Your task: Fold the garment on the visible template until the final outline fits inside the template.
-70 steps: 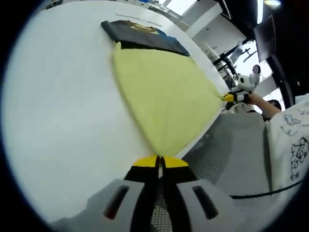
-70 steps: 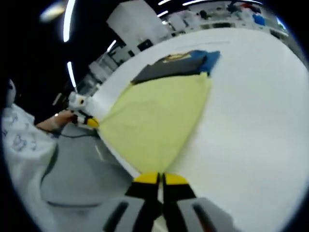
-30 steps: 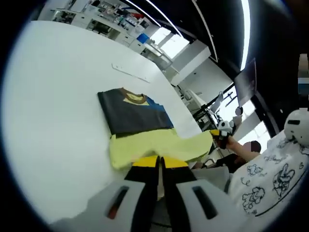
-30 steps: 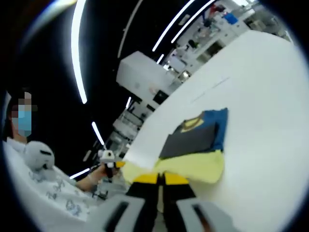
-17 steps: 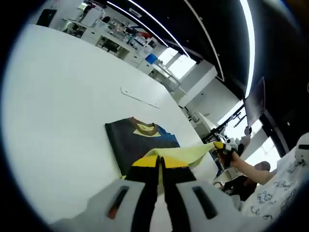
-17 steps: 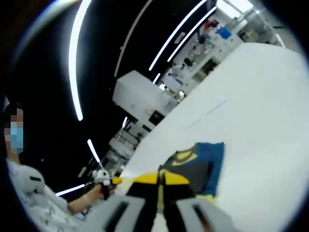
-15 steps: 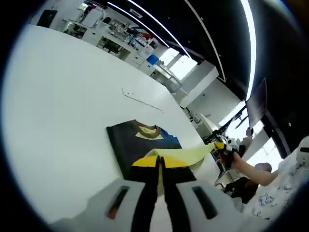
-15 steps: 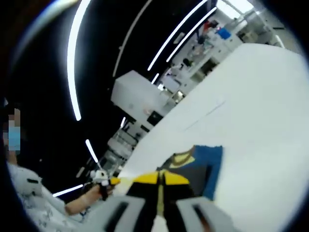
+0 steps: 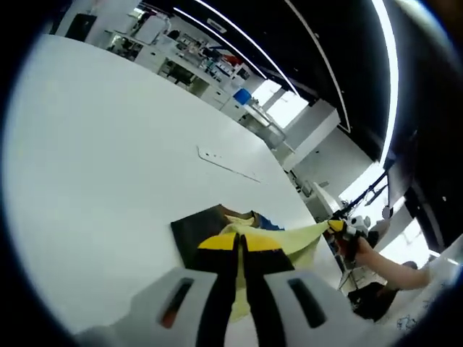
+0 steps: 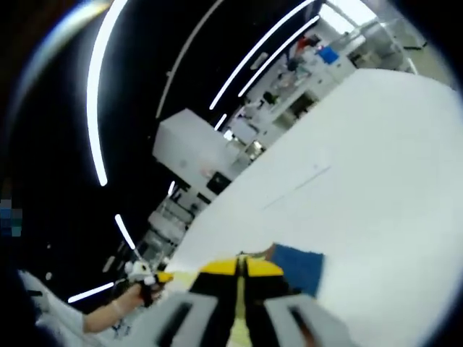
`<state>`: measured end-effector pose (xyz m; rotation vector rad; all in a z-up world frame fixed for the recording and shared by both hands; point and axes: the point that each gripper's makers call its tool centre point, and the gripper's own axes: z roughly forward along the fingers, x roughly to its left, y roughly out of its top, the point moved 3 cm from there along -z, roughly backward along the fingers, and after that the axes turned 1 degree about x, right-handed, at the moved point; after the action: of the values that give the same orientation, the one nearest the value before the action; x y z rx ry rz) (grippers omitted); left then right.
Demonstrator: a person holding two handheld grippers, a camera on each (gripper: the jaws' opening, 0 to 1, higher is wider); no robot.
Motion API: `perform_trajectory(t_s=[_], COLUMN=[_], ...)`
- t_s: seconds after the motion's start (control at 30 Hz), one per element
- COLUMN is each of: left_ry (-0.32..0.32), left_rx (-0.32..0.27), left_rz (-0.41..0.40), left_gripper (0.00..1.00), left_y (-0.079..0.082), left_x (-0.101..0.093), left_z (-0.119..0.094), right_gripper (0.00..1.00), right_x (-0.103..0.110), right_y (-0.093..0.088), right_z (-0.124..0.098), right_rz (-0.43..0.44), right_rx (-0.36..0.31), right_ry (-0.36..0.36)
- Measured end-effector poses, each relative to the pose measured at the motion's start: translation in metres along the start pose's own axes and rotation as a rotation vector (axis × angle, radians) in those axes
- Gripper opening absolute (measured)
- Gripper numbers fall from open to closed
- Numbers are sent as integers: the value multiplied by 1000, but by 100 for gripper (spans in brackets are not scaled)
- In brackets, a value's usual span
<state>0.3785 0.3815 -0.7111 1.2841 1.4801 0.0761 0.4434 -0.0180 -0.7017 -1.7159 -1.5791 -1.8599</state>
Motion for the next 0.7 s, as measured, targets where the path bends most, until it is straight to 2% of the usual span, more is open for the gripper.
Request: perform_trajectory(t_s=[0.13,0.27,0.37,0.57,0.7], left_ry=[41,57,78,111,148], left_rx=[2,-5,-6,-1,2], left_rz=[-42,-63,-86,-103,-118], left_gripper=[0,0,0,0,0], left_y=[0,-2,-8,-13,-17], left_x=[15,21,30,41,53], left_z=[13,20,26,36,42], right_gripper=[0,0,0,0,0], right_x=[-14,-24,-33,-52,-54], right_y=[5,5,1,-9,-13], right_z=[14,28,38,45,47], right_rz=[-5,31,28,52,48], right_rx=[-3,-10,8,36,47], right_ry=[-32,-63,-89,-160,-169])
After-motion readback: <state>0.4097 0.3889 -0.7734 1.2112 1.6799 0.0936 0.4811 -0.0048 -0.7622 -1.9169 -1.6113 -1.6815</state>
